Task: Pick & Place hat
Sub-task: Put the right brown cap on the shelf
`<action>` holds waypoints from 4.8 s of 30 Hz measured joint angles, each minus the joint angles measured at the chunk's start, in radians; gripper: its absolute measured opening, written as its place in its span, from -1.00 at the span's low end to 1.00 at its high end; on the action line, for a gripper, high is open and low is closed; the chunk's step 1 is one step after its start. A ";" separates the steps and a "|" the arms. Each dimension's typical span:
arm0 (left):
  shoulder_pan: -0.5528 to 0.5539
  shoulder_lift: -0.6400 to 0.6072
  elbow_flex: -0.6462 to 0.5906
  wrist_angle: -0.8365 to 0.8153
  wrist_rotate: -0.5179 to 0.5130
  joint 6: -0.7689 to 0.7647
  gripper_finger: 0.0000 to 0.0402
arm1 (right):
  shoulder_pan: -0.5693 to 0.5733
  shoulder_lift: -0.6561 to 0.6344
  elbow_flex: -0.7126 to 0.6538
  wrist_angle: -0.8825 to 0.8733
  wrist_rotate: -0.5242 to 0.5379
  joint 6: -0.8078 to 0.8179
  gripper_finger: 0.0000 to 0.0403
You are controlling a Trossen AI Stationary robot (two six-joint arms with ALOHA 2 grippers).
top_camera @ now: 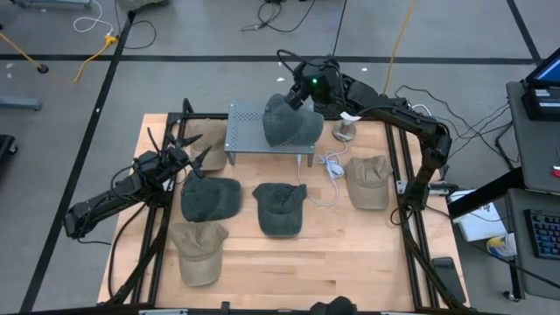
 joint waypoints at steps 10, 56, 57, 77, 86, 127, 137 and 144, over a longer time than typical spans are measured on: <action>0.000 0.000 0.000 0.000 0.000 0.000 0.18 | 0.020 0.001 0.000 -0.084 -0.006 0.340 -0.12; 0.000 0.000 0.000 0.000 0.000 0.000 0.18 | 0.654 -0.768 -0.991 -0.424 -0.013 0.808 -0.13; 0.000 0.000 0.000 0.000 0.000 0.000 0.18 | 0.675 -0.763 -1.000 -0.447 -0.019 0.828 -0.13; 0.000 0.000 0.000 0.000 0.000 0.000 0.18 | 1.115 -0.498 -1.139 -0.478 -0.141 1.020 -0.13; 0.000 0.000 0.000 0.000 0.000 0.000 0.18 | 1.288 -0.344 -1.139 -0.515 -0.194 1.043 -0.13; 0.000 0.000 0.000 0.000 0.000 0.000 0.18 | 1.253 -0.236 -1.296 -0.558 0.049 1.152 -0.35; 0.000 0.000 0.000 0.000 0.000 0.000 0.18 | 1.242 -0.235 -1.293 -0.611 0.118 1.224 -0.92; 0.000 0.000 0.000 0.000 0.000 0.000 0.18 | 1.249 -0.240 -1.157 -0.890 0.155 1.266 -0.97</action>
